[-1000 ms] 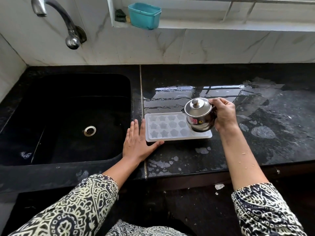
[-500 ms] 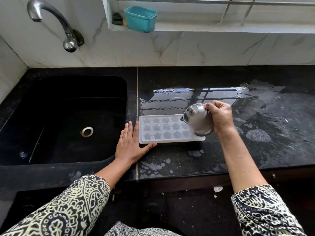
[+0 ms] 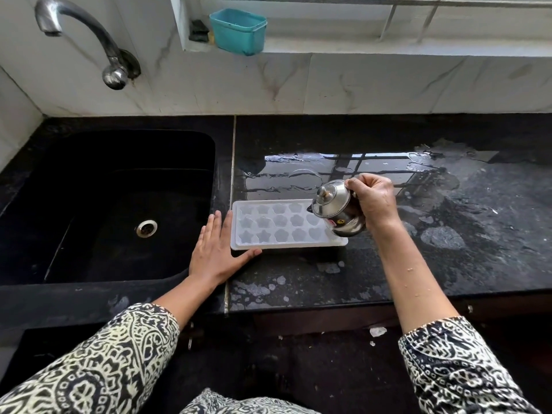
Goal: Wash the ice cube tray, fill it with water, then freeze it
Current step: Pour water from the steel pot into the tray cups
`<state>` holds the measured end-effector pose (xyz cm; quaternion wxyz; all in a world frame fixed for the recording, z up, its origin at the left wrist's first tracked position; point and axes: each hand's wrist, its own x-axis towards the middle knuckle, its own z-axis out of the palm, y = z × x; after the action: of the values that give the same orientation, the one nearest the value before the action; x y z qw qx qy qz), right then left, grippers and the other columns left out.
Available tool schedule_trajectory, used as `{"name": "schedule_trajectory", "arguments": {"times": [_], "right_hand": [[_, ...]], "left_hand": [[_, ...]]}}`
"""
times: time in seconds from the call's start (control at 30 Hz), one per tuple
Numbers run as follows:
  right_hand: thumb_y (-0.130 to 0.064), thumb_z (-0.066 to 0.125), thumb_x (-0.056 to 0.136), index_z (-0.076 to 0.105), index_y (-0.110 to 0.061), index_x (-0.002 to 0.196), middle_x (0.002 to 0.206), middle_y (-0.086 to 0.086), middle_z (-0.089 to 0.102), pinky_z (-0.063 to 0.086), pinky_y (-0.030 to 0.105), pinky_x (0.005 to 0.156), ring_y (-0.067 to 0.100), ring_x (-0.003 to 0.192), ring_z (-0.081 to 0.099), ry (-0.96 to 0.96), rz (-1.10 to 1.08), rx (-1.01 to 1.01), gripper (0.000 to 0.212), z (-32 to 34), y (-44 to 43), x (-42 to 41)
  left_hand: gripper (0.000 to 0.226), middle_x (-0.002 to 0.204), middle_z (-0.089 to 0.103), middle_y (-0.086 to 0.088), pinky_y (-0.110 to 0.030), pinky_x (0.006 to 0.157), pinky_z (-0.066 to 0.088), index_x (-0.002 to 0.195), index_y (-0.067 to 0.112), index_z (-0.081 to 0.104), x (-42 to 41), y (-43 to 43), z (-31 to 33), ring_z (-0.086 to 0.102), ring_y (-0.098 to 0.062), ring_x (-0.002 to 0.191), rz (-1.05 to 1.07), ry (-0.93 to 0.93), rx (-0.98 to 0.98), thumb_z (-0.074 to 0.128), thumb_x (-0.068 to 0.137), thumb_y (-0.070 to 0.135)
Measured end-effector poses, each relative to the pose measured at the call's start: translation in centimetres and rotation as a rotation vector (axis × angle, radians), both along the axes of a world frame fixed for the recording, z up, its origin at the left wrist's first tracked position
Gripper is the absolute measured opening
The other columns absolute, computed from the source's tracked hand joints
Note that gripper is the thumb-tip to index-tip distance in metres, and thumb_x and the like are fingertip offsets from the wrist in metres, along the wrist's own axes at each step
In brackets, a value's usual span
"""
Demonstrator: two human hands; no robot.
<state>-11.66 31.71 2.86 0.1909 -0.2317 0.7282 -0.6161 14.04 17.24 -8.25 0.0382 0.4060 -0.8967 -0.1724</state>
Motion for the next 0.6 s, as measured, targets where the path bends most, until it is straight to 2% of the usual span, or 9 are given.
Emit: {"name": "schedule_trajectory", "arguments": {"times": [0.13,0.27,0.37,0.6], "right_hand": [[-0.007,0.062,0.083,0.041,-0.017,0.052,0.045,-0.010,0.042,0.037,0.017,0.046,0.003,0.043,0.038,-0.001,0.016,0.005,0.039,0.05,0.04,-0.03],[-0.010,0.063,0.084,0.043,-0.017,0.054,0.053,-0.002,0.045,0.041,0.017,0.048,0.004,0.046,0.042,0.006,0.025,0.014,0.036,0.22,0.13,-0.02],[-0.008,0.062,0.084,0.042,-0.017,0.054,0.051,-0.004,0.044,0.040,0.015,0.046,0.001,0.043,0.042,0.000,0.034,-0.001,0.037,0.32,0.11,-0.13],[-0.012,0.062,0.085,0.043,-0.018,0.056,0.056,-0.001,0.046,0.044,0.019,0.050,0.006,0.049,0.046,0.007,0.057,0.023,0.035,0.18,-0.05,-0.71]], "left_hand": [[0.116,0.161,-0.010,-0.006,-0.031,0.117,-0.010,0.152,0.023,-0.011,-0.09,0.11,0.07,-0.014,-0.016,0.147,-0.001,-0.004,-0.001,0.030,0.067,0.089],[0.116,0.161,-0.011,-0.005,-0.031,0.116,-0.010,0.152,0.023,-0.012,-0.08,0.11,-0.01,-0.014,-0.016,0.147,0.002,-0.012,-0.006,0.029,0.066,0.090],[0.119,0.161,-0.011,-0.006,-0.031,0.117,-0.010,0.152,0.024,-0.013,-0.03,0.08,-0.13,-0.014,-0.016,0.147,0.003,-0.023,-0.006,0.023,0.063,0.094],[0.121,0.161,-0.012,-0.005,-0.031,0.117,-0.009,0.152,0.024,-0.014,-0.09,-0.10,-0.26,-0.014,-0.015,0.147,0.006,-0.039,-0.016,0.018,0.060,0.096]]}}
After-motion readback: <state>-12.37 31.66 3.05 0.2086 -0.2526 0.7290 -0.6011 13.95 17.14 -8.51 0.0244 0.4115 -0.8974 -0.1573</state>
